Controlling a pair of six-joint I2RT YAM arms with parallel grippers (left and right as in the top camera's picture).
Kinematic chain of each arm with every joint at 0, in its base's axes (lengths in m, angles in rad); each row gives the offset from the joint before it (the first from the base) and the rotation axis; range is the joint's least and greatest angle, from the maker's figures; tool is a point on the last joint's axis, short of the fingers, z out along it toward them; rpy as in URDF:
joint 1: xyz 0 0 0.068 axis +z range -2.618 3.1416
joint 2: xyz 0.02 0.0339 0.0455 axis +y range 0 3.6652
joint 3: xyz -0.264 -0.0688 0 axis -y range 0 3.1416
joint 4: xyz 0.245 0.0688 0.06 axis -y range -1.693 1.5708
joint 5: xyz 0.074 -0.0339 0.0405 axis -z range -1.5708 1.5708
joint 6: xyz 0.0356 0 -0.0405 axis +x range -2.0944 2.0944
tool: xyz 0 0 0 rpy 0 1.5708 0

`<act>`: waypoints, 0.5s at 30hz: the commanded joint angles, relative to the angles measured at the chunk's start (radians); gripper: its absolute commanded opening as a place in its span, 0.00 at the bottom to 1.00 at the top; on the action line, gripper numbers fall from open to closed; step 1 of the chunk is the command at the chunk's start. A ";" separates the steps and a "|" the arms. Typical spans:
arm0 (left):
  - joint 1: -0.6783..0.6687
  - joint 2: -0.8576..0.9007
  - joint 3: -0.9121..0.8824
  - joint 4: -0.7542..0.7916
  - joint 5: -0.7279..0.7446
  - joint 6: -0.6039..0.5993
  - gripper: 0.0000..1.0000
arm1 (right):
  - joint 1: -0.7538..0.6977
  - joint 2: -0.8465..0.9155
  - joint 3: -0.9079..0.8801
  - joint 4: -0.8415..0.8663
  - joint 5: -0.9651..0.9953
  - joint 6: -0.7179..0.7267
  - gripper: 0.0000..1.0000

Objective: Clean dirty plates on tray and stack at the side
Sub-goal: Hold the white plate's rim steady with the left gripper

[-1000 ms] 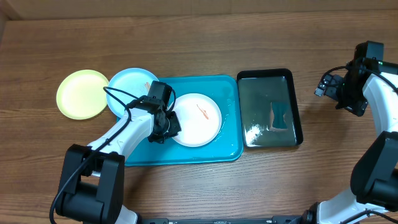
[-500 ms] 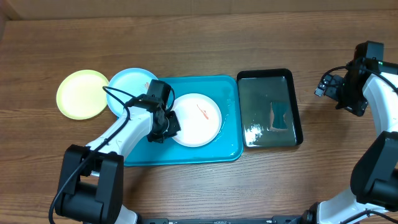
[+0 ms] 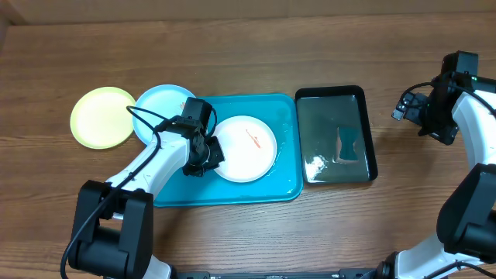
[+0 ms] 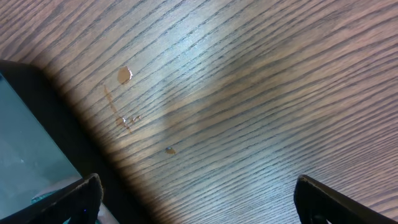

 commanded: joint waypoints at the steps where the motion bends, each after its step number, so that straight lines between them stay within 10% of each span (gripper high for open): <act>1: 0.005 -0.006 0.026 0.000 -0.003 0.005 0.09 | -0.005 -0.006 0.021 0.003 -0.005 0.004 1.00; 15: 0.005 -0.002 0.021 0.001 -0.008 0.005 0.09 | -0.005 -0.006 0.021 0.003 -0.005 0.004 1.00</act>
